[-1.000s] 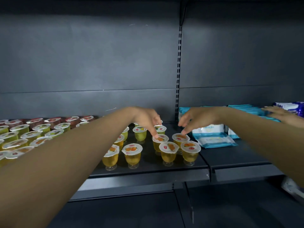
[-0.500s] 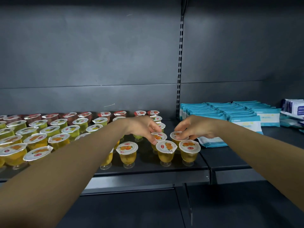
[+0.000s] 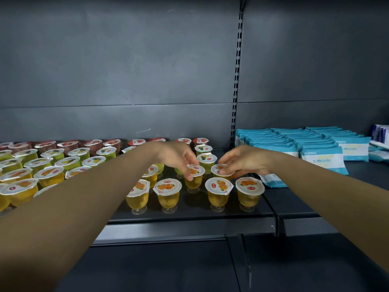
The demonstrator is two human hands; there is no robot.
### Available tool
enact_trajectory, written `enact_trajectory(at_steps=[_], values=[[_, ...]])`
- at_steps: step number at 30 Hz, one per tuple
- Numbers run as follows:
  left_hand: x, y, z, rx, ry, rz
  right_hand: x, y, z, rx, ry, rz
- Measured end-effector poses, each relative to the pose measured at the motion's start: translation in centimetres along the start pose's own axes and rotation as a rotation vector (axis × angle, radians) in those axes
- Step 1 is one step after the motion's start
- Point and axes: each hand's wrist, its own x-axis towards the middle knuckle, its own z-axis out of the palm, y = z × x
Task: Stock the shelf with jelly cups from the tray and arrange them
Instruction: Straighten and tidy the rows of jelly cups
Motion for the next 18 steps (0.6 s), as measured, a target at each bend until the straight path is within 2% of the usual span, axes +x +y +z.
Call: enact_trajectory(at_steps=[6, 18], values=[[-0.1, -0.8, -0.4, 0.008, -0.005, -0.003, 0.3, -0.3, 0.2, -0.030, 0.021, 0.026], [-0.6, -1.7, -0.8, -0.007, -0.040, -0.017, 1.4, -1.4, 1.4, 0.059, -0.002, 0.070]])
